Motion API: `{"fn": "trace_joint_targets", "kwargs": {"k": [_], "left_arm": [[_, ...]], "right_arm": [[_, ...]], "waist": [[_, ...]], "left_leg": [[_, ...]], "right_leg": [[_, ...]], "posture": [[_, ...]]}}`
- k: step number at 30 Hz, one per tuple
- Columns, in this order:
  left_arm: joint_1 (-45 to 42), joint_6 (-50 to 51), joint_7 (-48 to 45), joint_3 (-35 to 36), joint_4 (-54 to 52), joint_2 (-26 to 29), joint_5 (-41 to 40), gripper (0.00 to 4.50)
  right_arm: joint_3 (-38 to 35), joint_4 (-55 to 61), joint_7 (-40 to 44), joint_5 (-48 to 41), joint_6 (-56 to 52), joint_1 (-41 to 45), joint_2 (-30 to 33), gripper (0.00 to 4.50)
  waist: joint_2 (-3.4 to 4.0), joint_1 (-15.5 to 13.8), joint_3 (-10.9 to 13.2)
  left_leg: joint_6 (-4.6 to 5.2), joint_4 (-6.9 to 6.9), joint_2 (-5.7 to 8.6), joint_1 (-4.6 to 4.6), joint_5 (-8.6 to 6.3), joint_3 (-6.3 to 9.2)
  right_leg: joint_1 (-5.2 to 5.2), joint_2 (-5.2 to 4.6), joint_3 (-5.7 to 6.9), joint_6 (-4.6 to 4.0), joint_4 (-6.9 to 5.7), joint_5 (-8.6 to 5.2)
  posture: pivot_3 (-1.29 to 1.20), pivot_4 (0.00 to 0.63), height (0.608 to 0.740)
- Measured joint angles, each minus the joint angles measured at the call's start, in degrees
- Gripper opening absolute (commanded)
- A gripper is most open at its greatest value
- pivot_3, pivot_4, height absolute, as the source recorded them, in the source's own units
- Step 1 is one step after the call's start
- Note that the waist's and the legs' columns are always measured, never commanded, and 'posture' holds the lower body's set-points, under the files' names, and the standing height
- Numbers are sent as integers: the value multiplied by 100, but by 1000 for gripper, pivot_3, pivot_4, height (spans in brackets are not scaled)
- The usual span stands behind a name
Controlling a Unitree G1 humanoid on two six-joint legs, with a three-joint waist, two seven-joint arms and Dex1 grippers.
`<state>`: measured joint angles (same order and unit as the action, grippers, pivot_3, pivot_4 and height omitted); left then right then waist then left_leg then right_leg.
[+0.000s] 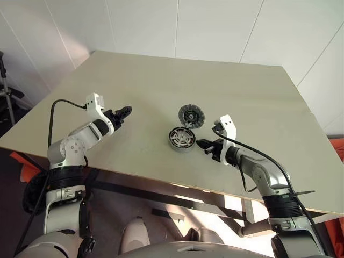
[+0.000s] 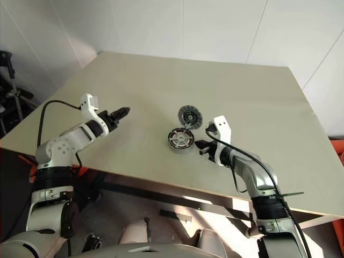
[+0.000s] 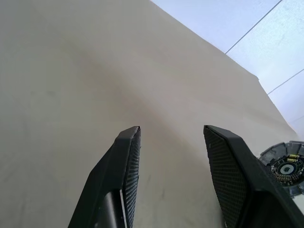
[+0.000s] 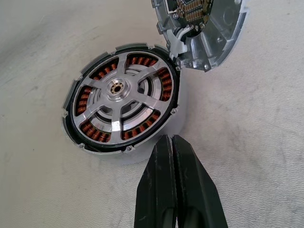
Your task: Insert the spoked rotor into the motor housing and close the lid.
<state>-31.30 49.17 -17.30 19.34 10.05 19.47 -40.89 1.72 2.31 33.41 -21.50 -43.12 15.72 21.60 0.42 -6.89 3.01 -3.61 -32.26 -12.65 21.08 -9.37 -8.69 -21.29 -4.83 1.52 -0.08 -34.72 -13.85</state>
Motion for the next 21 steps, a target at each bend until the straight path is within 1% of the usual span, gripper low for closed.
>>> {"fn": "trace_joint_targets", "kwargs": {"k": [7,14,21], "left_arm": [[-36,-64,-1,-42,-1,11,90,2257],[-39,-195,-67,-133,0,21,249,2257],[-61,-307,-153,-141,80,29,408,2257]], "right_arm": [[365,-9,48,37,-64,117,-285,0],[759,-231,75,117,-68,441,-702,0],[830,-369,45,168,1,587,-917,0]], "waist": [[0,153,0],[0,137,0],[0,129,0]], "left_leg": [[-3,0,-5,-1,2,-2],[-5,0,-12,2,3,0],[-6,-1,-11,3,4,1]], "right_leg": [[-4,4,0,-3,-4,0],[-6,12,0,-7,-5,-1],[-5,12,0,-8,-6,0]], "posture": [[0,0,740],[0,0,740],[0,0,740]]}}
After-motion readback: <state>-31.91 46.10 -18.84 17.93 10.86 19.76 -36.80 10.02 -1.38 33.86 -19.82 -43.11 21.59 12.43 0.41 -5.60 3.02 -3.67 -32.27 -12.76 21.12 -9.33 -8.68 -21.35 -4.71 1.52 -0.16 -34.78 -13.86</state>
